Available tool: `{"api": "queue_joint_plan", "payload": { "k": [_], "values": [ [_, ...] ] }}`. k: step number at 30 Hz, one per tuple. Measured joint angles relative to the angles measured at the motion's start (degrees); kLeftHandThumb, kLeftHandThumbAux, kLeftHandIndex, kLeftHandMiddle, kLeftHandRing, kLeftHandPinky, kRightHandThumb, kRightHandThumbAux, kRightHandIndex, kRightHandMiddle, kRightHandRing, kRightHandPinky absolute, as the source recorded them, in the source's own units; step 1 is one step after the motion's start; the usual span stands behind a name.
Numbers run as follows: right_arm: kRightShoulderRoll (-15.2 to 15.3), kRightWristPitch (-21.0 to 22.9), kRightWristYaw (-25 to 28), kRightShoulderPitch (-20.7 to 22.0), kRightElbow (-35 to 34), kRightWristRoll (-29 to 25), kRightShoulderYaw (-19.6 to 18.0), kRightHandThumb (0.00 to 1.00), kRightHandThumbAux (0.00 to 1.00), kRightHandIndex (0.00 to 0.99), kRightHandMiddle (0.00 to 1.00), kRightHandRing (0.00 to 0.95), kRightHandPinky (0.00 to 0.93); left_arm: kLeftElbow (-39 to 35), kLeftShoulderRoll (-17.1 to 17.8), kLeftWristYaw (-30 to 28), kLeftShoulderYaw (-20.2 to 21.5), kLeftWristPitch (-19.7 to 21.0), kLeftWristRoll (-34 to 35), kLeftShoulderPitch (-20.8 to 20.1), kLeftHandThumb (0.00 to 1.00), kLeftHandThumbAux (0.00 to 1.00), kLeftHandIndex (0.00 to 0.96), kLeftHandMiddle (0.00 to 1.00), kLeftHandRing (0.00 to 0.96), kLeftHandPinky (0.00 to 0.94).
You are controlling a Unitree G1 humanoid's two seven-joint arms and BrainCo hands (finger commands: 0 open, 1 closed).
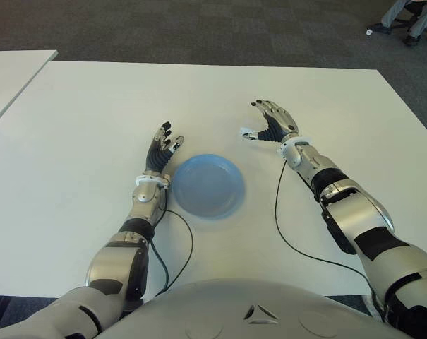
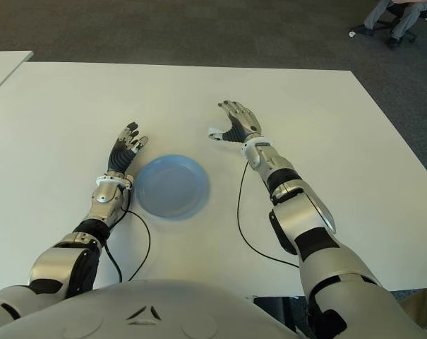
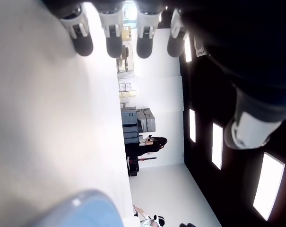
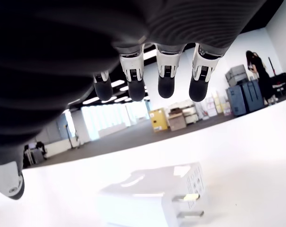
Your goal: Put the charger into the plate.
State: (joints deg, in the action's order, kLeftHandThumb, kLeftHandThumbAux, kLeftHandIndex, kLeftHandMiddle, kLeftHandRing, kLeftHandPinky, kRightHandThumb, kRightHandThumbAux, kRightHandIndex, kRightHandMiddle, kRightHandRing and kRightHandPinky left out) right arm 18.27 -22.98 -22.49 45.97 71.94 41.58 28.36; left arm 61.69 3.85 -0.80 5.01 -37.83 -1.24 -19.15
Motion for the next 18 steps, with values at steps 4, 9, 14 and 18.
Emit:
{"api": "queue_joint_plan", "payload": {
  "k": [4,9,14,18],
  "values": [
    [-0.3,0.6,2.1,0.0,1.7,0.0,0.9,0.000,0.490,0.000,0.000,0.000,0.000,-0.3,0.0,0.0,-0.1,-0.1,0.0,0.2,0.000,0.532,0.000,0.025,0.027,0.045],
    [-0.5,1.2,6.6,0.0,2.7,-0.4,0.9,0.000,0.493,0.000,0.000,0.000,0.000,-0.5,0.1,0.0,-0.1,-0.3,0.0,0.4,0.000,0.538,0.000,0.027,0.030,0.052],
    [-0.4,1.5,11.2,0.2,2.9,-2.2,-0.4,0.000,0.485,0.000,0.000,0.000,0.000,-0.6,0.1,0.0,-0.1,-0.5,0.1,0.6,0.000,0.537,0.000,0.026,0.030,0.049],
    [-0.4,1.6,14.0,0.7,2.8,-3.7,-1.4,0.000,0.463,0.000,0.011,0.011,0.031,-0.6,0.1,0.0,0.1,-0.5,0.1,0.7,0.000,0.538,0.000,0.026,0.029,0.050]
  ]
}}
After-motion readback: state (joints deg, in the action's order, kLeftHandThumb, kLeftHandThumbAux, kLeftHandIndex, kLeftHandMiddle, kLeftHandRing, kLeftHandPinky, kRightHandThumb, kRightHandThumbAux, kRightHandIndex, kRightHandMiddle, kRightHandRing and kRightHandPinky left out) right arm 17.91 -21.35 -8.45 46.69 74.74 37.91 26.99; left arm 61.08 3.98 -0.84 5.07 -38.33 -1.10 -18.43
